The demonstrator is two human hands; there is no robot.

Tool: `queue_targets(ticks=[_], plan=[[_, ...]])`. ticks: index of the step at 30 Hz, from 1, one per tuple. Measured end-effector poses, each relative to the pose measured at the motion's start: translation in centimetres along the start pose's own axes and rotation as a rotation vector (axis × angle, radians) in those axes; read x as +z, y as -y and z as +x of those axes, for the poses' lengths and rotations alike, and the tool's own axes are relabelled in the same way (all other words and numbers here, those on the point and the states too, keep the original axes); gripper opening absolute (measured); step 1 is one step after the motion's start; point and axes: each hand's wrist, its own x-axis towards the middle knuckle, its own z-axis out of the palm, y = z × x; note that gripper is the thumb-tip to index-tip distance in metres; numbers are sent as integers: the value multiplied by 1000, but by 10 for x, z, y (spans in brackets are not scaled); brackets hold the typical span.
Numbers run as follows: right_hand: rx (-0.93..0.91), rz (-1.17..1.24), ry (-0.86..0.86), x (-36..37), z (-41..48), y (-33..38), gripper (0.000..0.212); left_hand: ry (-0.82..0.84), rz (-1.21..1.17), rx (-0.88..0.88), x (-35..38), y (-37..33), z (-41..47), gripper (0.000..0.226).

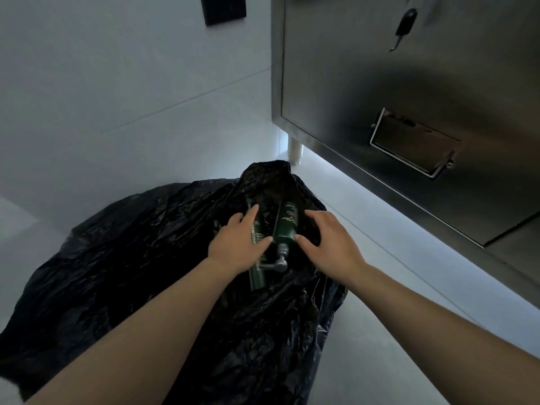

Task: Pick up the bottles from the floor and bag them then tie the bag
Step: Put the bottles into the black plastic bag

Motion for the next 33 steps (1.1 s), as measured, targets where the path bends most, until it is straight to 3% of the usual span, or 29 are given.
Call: queue_targets(ticks=[9, 16, 25, 33], plan=[[-62, -62, 71, 0, 0, 21, 62, -76, 127, 38, -41, 33, -37, 73], [14, -151, 148, -37, -39, 39, 66, -16, 210, 152, -89, 20, -65, 72], [264, -231, -30, -163, -147, 94, 65, 40, 232, 612, -158, -78, -98, 68], [543, -329, -156, -223, -301, 91, 64, 90, 190, 1037, -129, -203, -162, 62]])
